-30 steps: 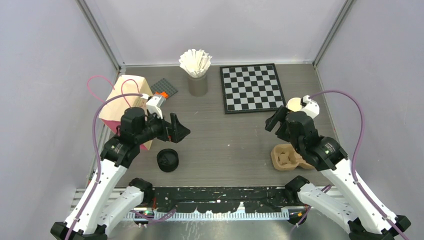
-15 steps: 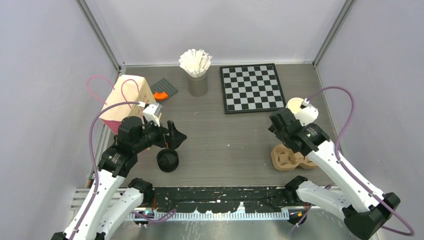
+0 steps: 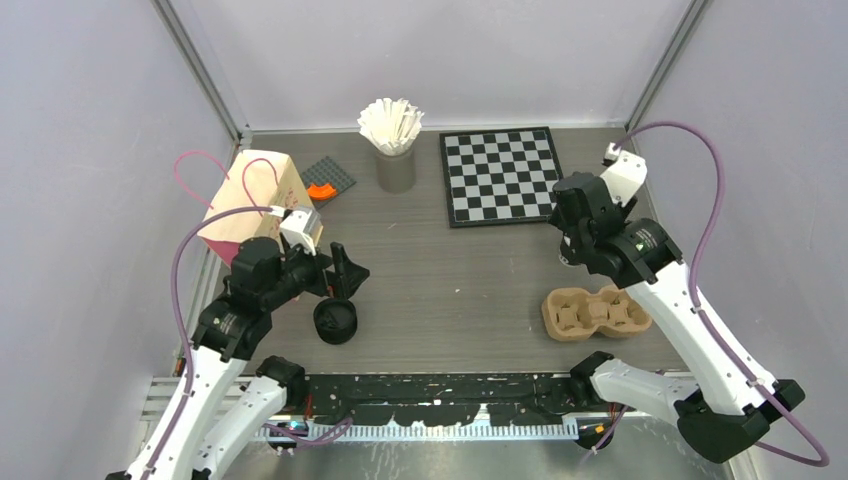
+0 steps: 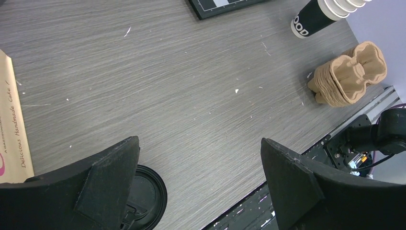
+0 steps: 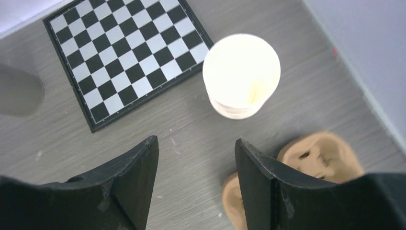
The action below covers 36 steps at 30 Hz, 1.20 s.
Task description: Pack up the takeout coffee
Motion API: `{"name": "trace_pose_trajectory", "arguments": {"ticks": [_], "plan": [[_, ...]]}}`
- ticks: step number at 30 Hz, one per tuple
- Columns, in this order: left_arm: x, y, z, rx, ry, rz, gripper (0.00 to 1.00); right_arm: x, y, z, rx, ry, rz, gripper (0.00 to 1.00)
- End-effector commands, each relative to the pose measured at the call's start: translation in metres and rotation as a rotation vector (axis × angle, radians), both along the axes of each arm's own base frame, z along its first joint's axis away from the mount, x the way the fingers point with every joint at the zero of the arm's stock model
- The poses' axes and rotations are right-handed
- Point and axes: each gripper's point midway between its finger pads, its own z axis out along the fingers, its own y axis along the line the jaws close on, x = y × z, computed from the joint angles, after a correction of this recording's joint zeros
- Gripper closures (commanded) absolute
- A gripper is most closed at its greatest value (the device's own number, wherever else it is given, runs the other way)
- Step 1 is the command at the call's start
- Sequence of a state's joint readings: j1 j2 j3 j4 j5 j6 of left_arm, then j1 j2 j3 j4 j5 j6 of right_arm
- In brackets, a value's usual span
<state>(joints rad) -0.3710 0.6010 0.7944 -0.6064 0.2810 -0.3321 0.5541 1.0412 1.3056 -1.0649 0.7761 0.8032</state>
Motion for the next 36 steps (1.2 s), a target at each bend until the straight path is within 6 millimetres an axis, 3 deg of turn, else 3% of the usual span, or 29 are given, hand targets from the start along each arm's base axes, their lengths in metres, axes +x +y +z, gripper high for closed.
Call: {"name": "trace_pose_trajectory", "arguments": {"ticks": [1,3,9,12,22,36], "plan": [[0.000,0.005,0.002,0.013,-0.031,0.014,0.00,0.024,-0.004,0.039,-0.238,-0.057,0.170,0.37],[-0.001,0.006,0.001,0.015,-0.033,0.018,0.00,0.035,-0.007,0.034,-0.248,-0.017,0.190,0.41],[0.001,0.006,-0.001,0.022,-0.025,0.024,0.00,0.067,-0.013,-0.018,-0.159,0.191,0.292,0.56],[0.001,0.007,-0.003,0.026,-0.017,0.026,0.00,0.076,-0.014,-0.032,-0.142,0.239,0.315,0.65],[0.003,0.007,-0.006,0.037,-0.006,0.030,0.00,0.091,-0.032,-0.055,-0.137,0.327,0.296,0.67],[0.005,0.007,-0.008,0.042,0.001,0.034,0.00,0.093,-0.037,-0.064,-0.149,0.354,0.286,0.75]]}}
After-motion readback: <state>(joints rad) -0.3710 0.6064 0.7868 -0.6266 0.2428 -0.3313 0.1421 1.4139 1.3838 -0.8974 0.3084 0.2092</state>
